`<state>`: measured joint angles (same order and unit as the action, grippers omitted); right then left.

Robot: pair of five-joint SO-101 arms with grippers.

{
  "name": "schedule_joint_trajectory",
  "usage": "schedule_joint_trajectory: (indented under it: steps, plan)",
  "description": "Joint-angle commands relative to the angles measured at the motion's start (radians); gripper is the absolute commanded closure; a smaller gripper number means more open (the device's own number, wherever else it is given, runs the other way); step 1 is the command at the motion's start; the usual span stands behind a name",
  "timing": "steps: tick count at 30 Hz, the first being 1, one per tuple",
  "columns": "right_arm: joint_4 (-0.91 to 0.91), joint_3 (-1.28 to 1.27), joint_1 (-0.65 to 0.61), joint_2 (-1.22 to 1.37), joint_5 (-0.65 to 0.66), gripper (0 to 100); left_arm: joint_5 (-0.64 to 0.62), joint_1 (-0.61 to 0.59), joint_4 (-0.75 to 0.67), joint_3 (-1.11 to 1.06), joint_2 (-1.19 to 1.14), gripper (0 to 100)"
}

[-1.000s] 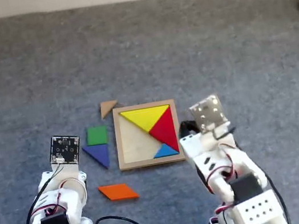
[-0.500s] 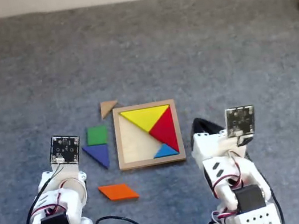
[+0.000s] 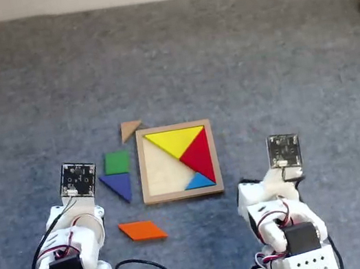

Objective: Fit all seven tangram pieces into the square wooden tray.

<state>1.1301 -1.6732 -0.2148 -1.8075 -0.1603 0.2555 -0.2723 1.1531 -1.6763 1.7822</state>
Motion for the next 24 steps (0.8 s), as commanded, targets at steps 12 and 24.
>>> schedule_joint_trajectory:
  steps: [12, 24]
  plan:
    - [0.093, -0.147, 0.024, -0.008, -0.009, 98.2, -0.005, -0.010, 0.005, -0.021, 0.028, 99]
    - [0.094, -0.147, 0.025, -0.008, -0.011, 98.2, -0.005, -0.005, 0.005, -0.021, 0.027, 99]
